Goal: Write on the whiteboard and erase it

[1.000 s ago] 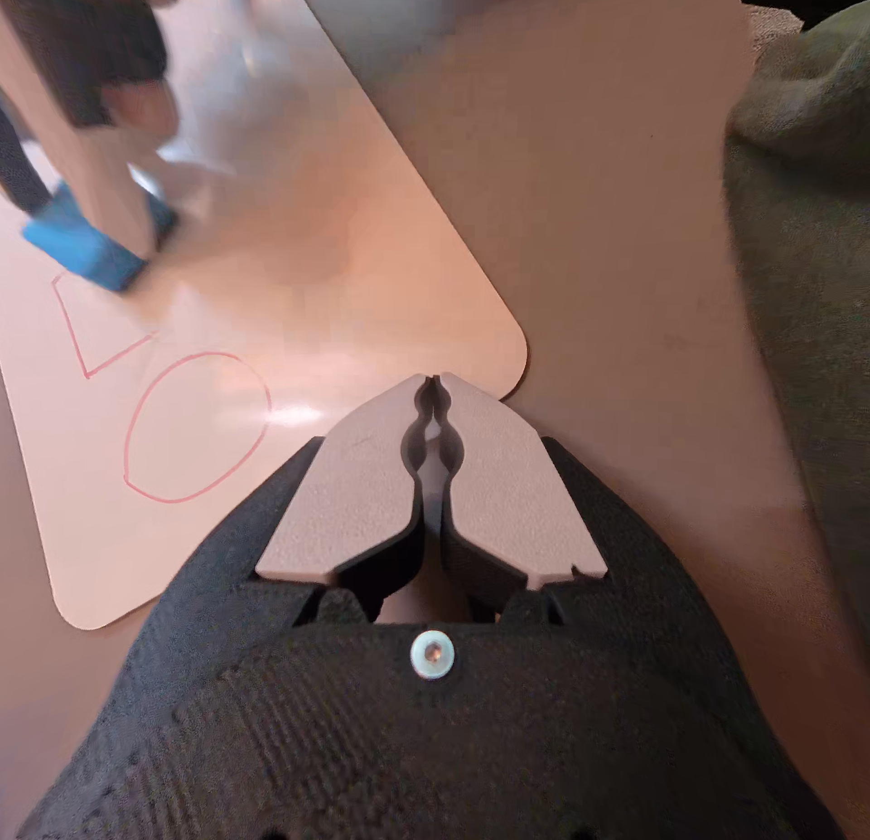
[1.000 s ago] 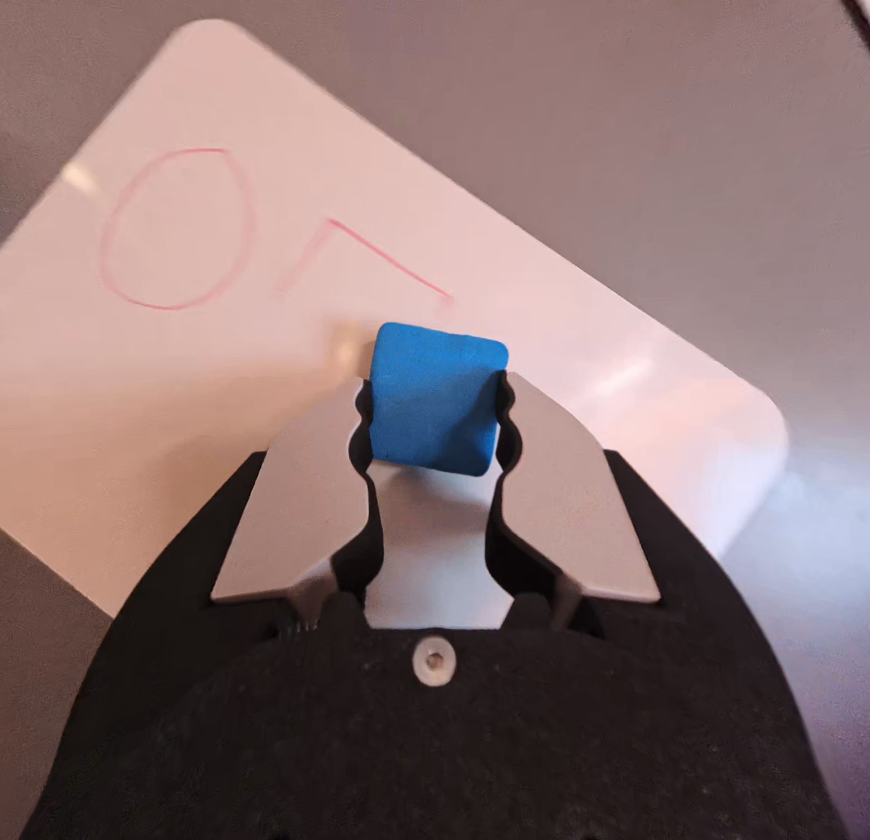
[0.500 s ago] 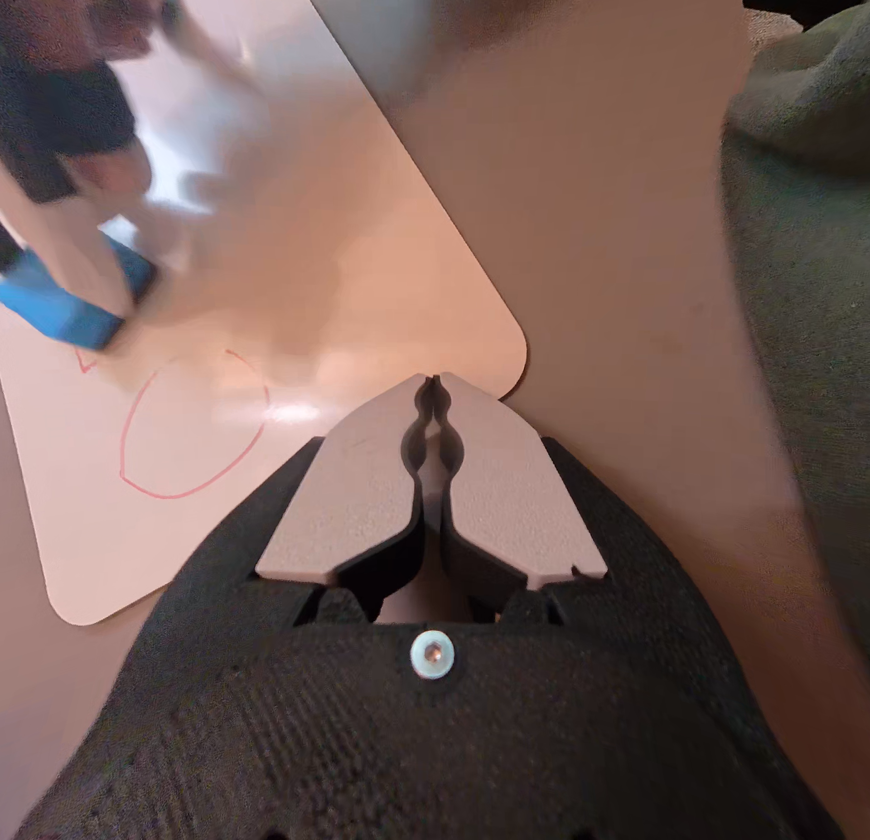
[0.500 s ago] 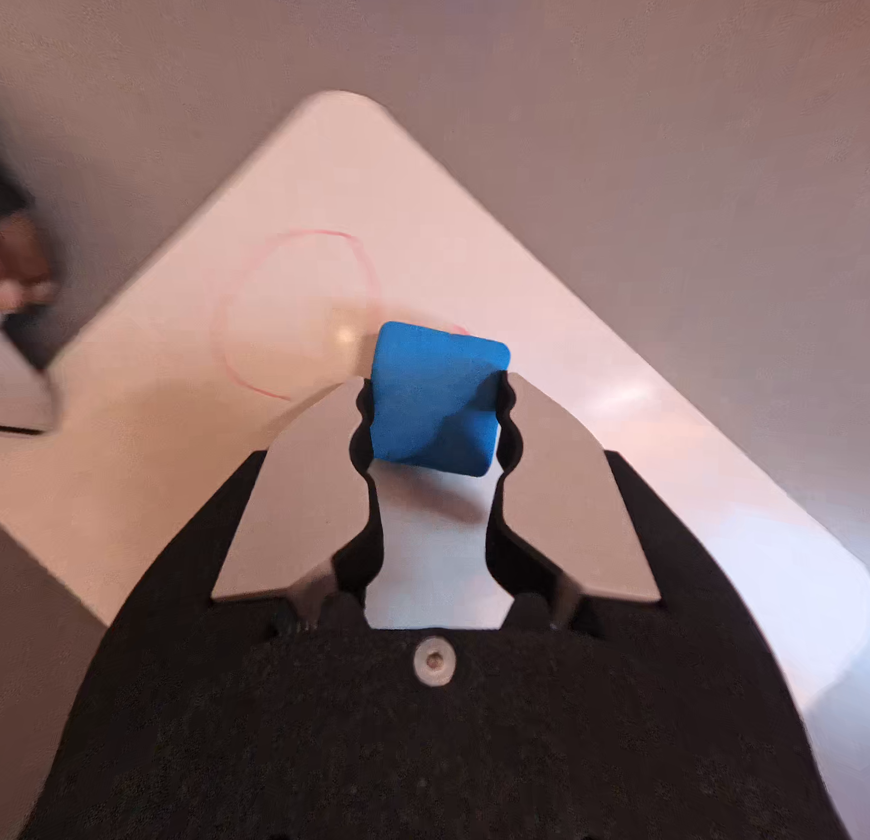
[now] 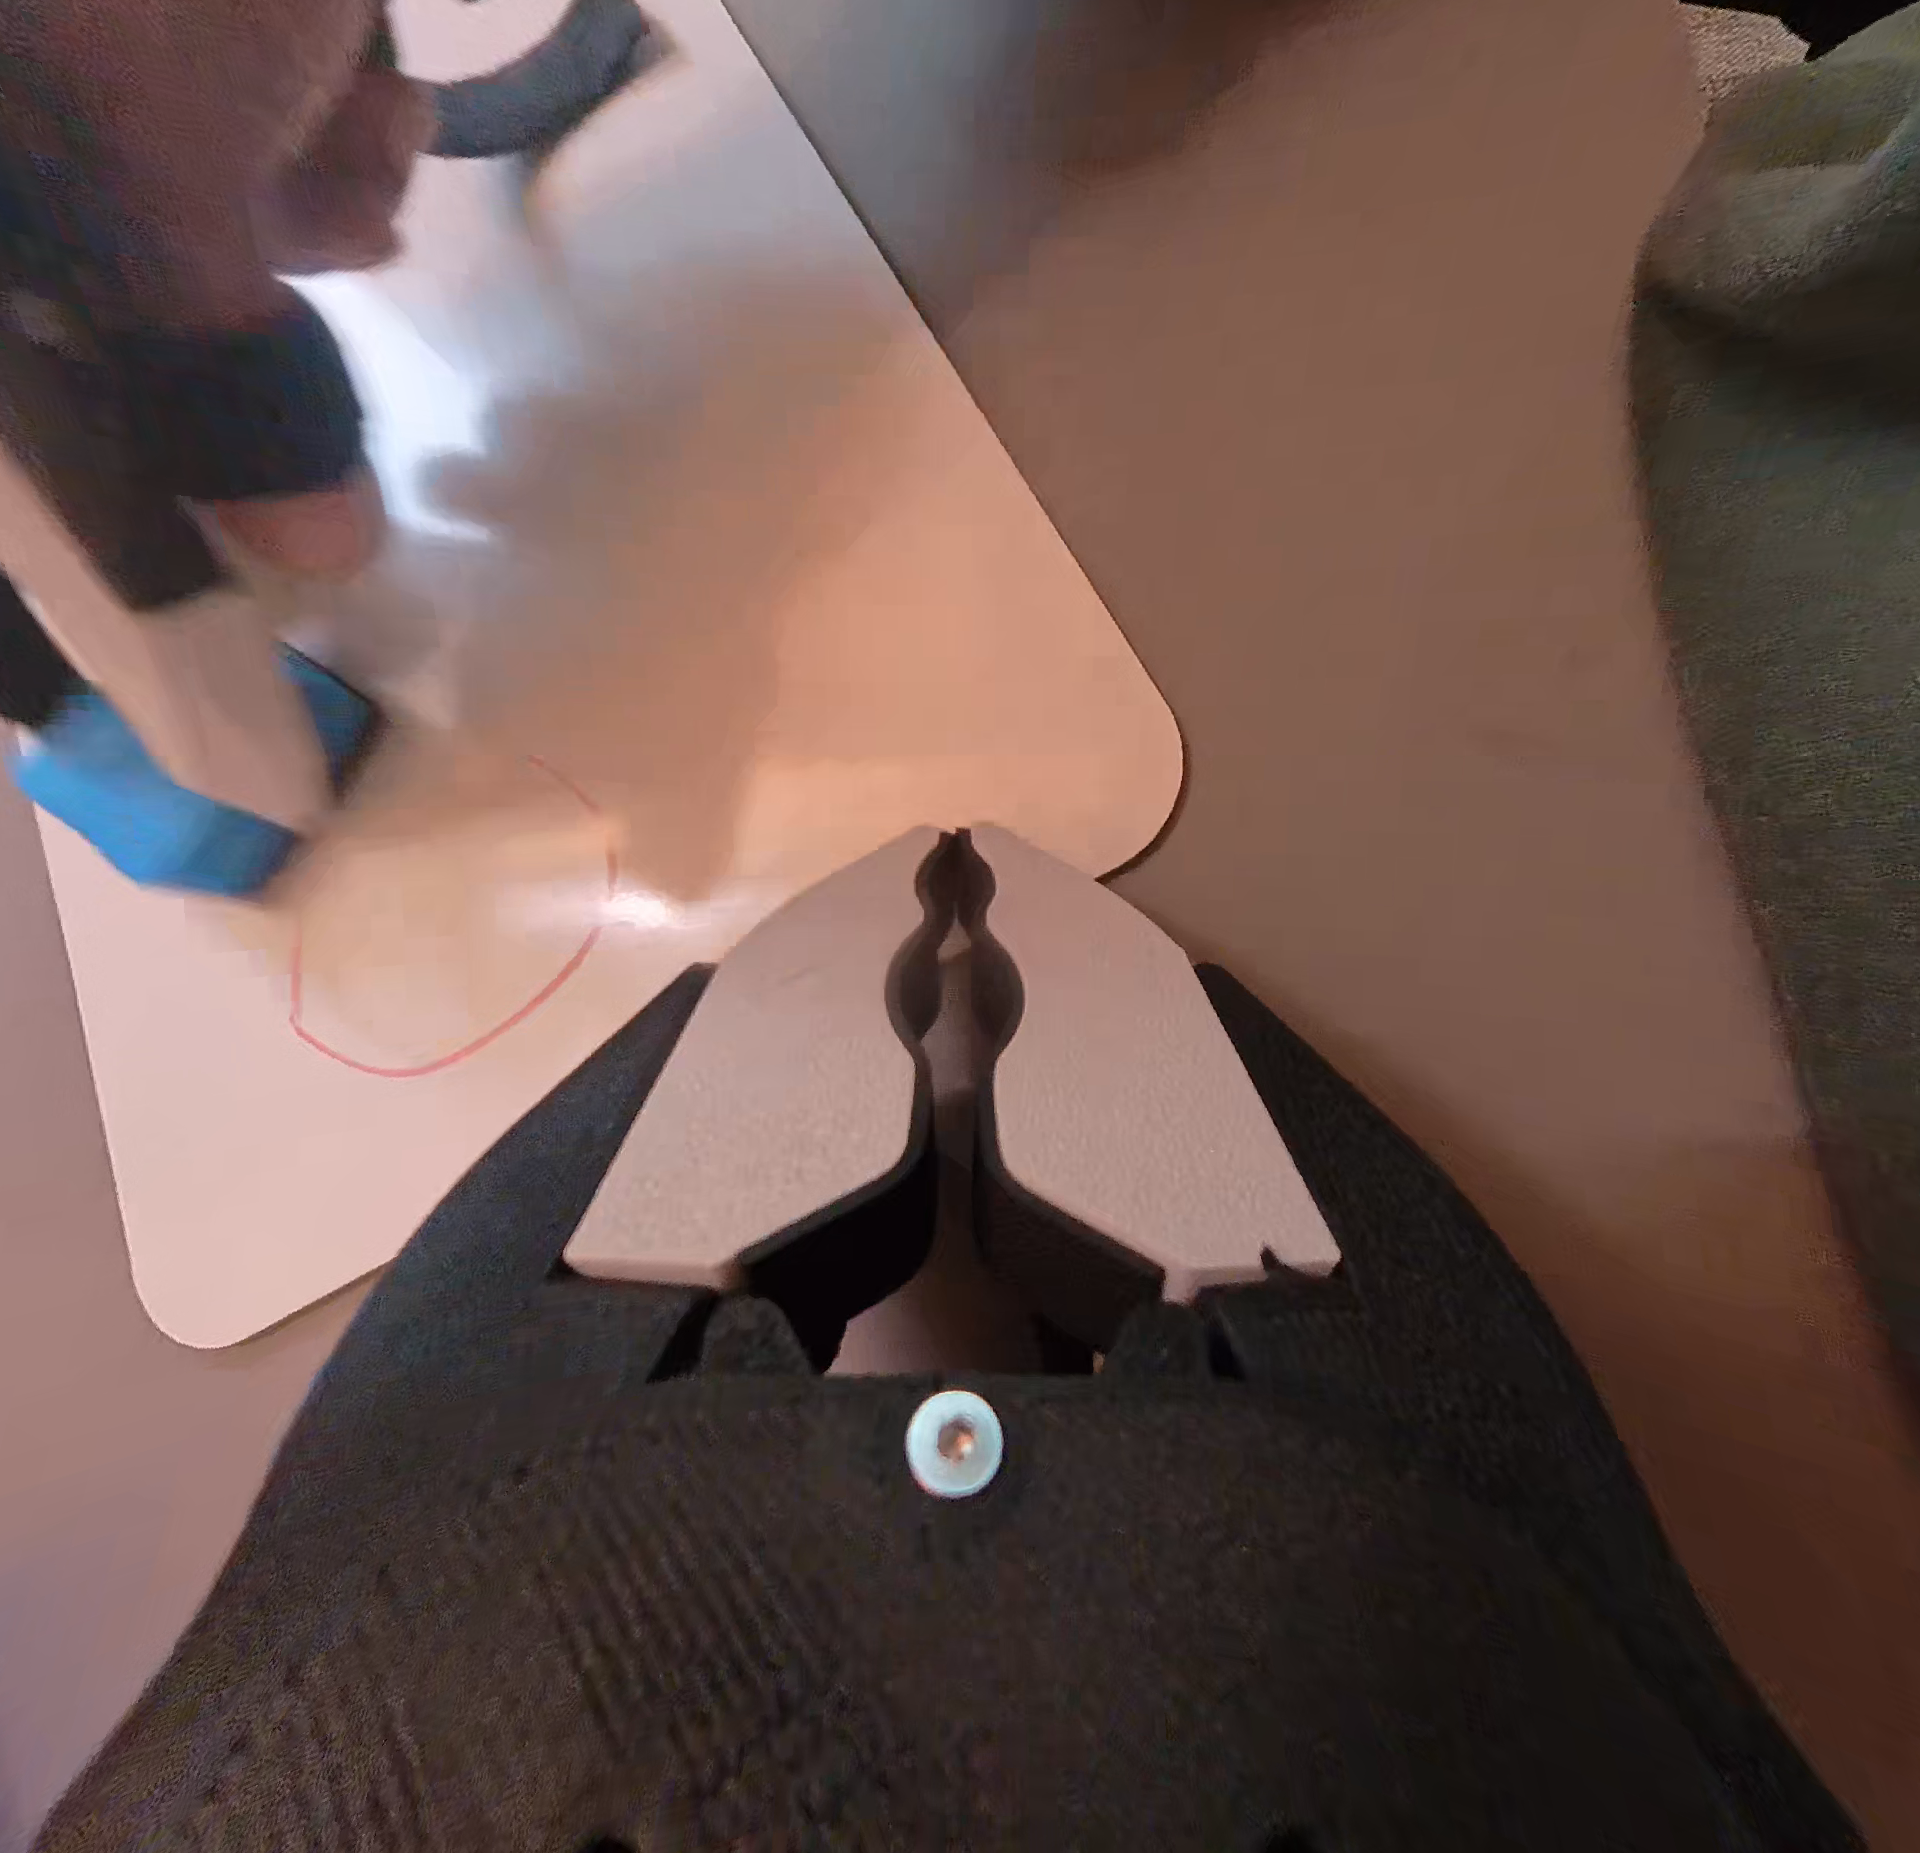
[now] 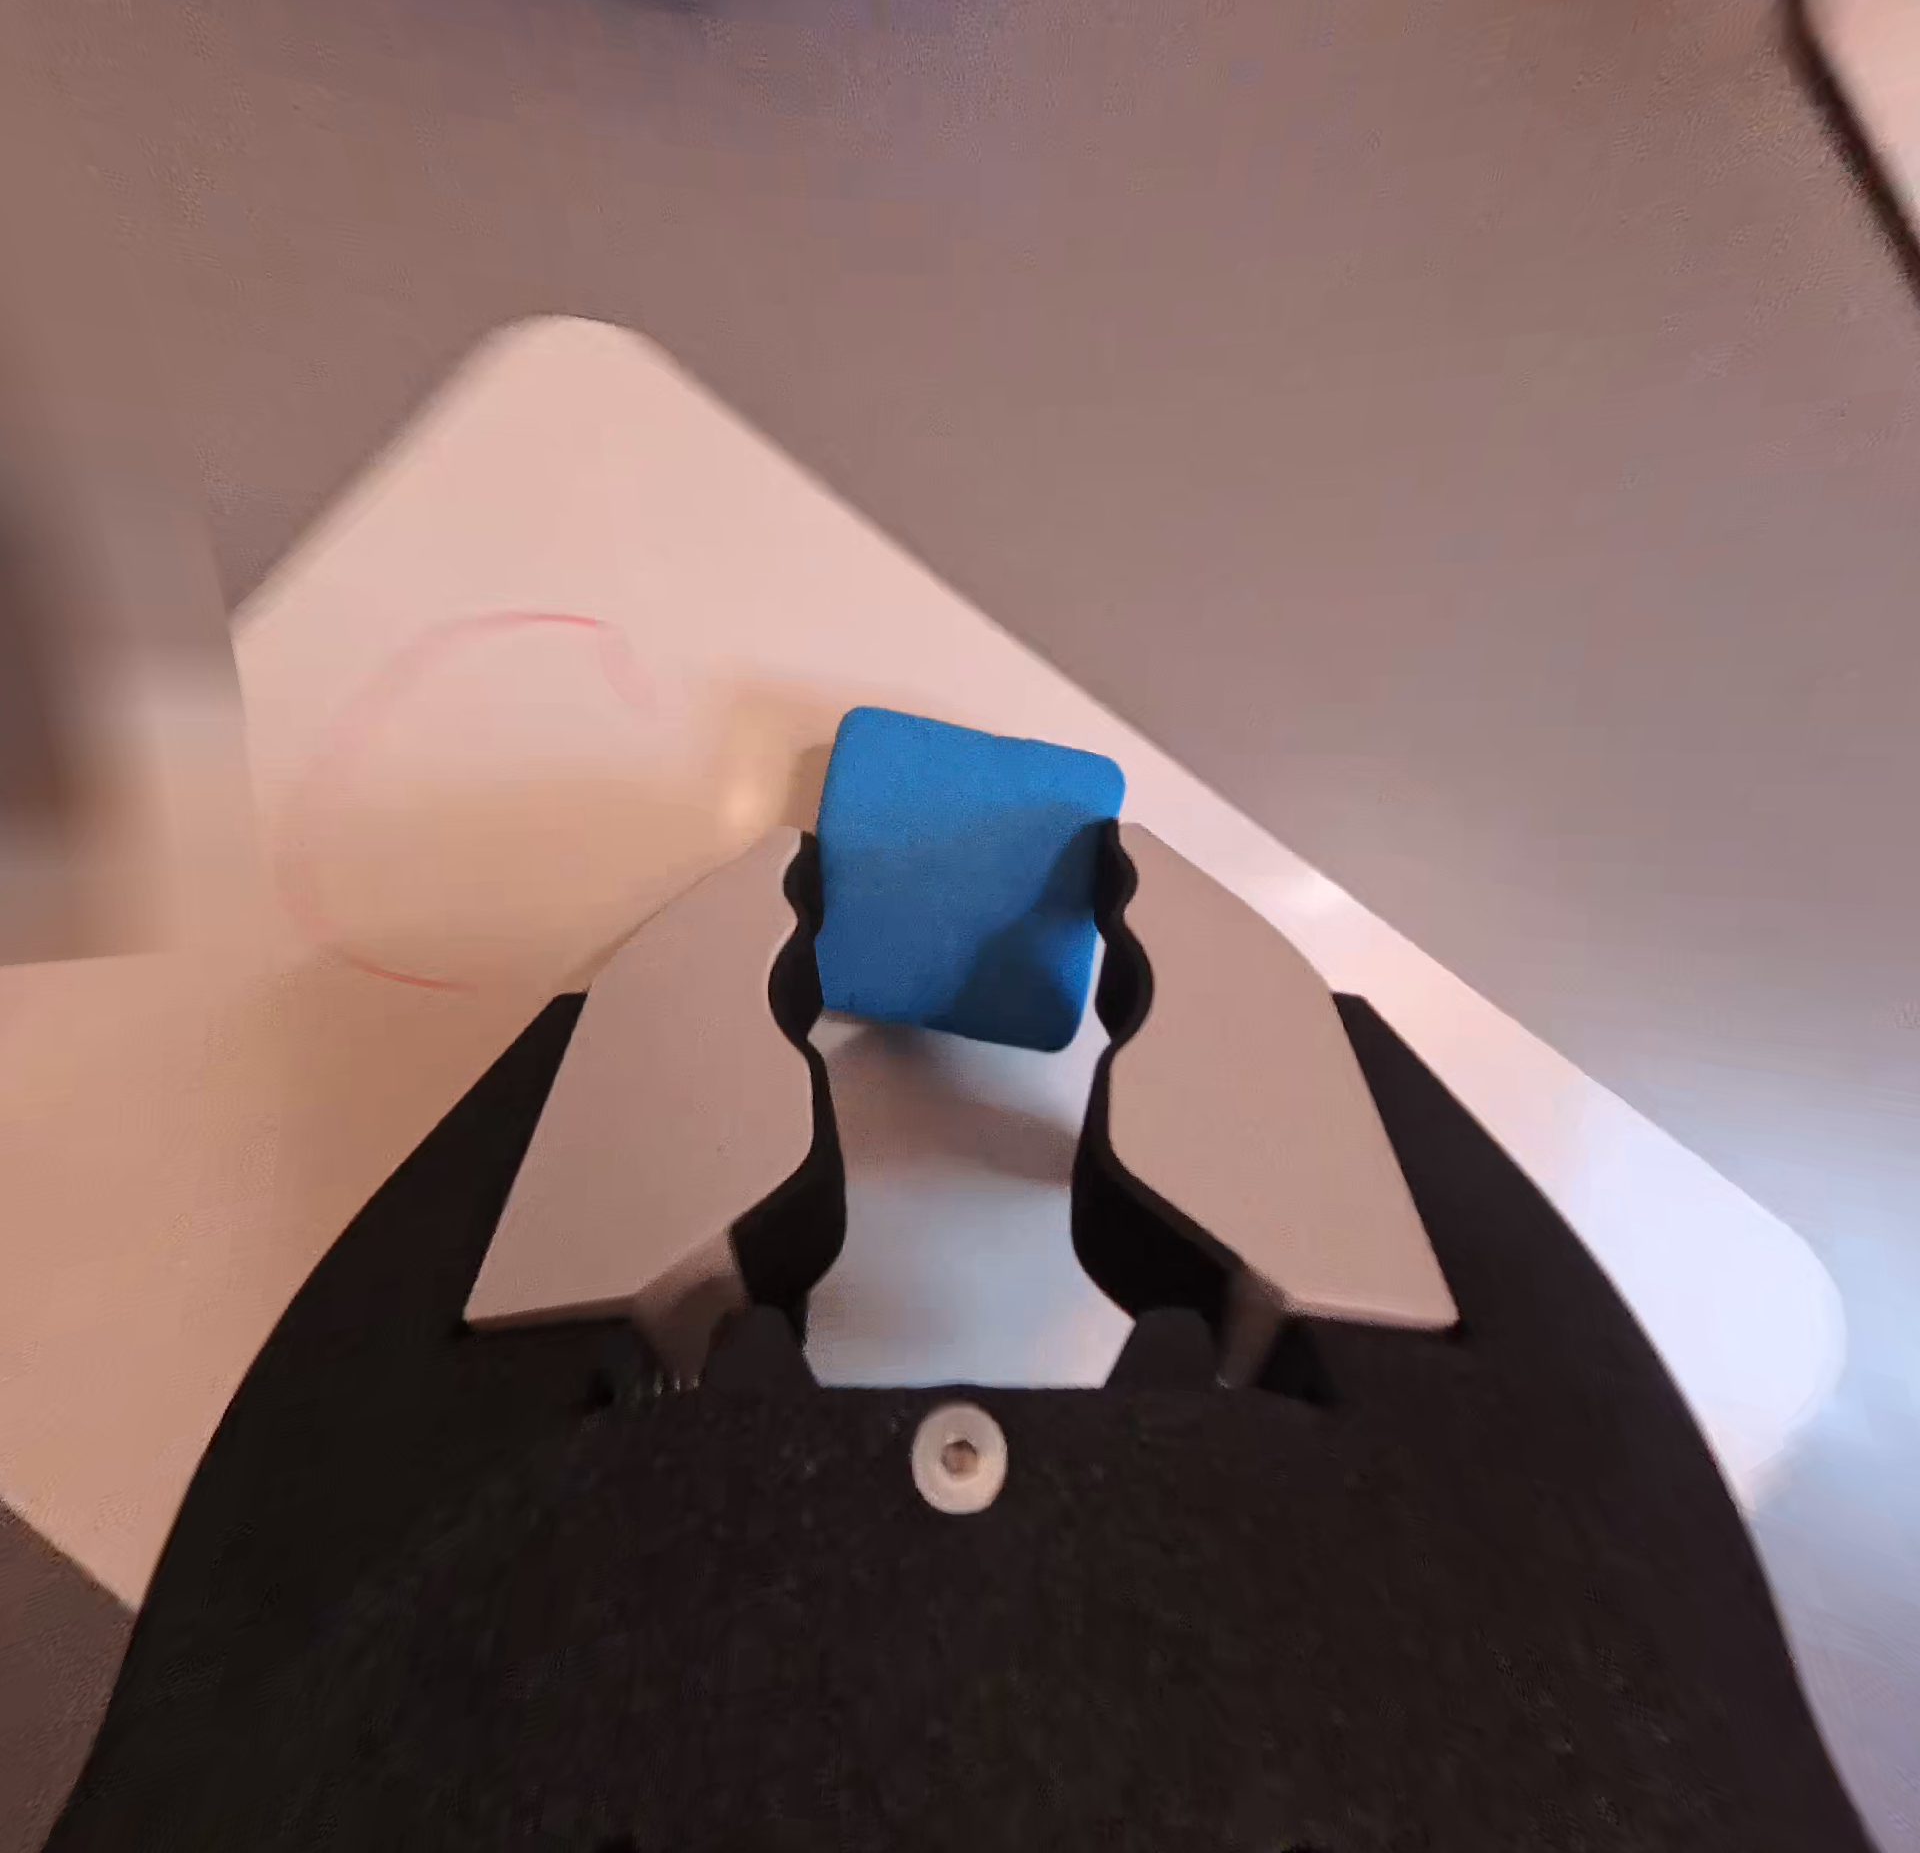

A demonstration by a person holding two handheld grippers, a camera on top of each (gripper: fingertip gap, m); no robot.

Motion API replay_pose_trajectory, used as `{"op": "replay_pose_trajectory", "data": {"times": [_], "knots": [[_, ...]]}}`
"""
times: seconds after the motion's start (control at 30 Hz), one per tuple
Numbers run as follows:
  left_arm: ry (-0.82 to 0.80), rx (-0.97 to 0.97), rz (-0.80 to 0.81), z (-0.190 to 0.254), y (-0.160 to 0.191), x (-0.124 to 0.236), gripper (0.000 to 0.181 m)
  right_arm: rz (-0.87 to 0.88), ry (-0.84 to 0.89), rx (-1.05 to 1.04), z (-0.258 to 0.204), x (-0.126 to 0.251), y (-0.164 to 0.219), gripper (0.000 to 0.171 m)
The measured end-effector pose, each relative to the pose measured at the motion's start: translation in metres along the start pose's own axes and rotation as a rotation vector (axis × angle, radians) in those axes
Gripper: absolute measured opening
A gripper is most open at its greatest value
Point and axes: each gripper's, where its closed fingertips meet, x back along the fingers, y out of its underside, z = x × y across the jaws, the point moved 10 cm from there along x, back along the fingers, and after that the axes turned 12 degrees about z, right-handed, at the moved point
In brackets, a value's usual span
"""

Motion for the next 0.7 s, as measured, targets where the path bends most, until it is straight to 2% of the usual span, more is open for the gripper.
{"op": "replay_pose_trajectory", "data": {"times": [0.07,0.1,0.17,0.23,0.3,0.37,0.4,0.47,0.53,0.57,0.63,0.7], "knots": [[-0.005,-0.002,-0.004,0.0,0.0,0.001,0.0,-0.025,0.025,-0.038,0.024,0.017,0.013,0.051],[-0.009,-0.002,-0.006,0.0,0.001,0.002,0.0,-0.022,-0.024,-0.005,0.013,0.022,0.017,0.051],[-0.011,0.008,-0.006,-0.001,0.002,0.003,0.0,0.0,-0.186,0.118,-0.041,0.018,0.014,0.051],[-0.004,0.023,-0.002,-0.003,0.002,0.003,0.0,-0.014,-0.258,0.259,-0.081,0.004,0.0,0.051],[-0.003,0.027,-0.001,-0.003,0.003,0.003,0.0,0.004,-0.224,0.192,-0.058,-0.007,-0.008,0.051],[-0.008,0.021,-0.004,-0.003,0.003,0.004,0.0,-0.003,-0.159,0.111,-0.018,0.001,-0.001,0.051],[-0.013,0.018,-0.007,-0.002,0.003,0.004,0.0,-0.012,-0.162,0.116,-0.015,0.009,0.005,0.051],[-0.018,0.02,-0.009,-0.002,0.004,0.005,0.0,0.003,-0.252,0.159,-0.044,0.014,0.01,0.051],[-0.008,0.033,-0.005,-0.003,0.004,0.005,0.0,-0.011,-0.325,0.281,-0.084,0.005,0.001,0.051],[-0.004,0.036,-0.003,-0.004,0.004,0.005,0.0,-0.013,-0.331,0.296,-0.086,-0.001,-0.005,0.051],[-0.005,0.03,-0.002,-0.003,0.003,0.004,0.0,0.001,-0.259,0.192,-0.05,-0.005,-0.007,0.051],[-0.008,0.025,-0.005,-0.002,0.003,0.005,0.0,-0.017,-0.215,0.151,-0.023,0.01,0.005,0.051]]}}
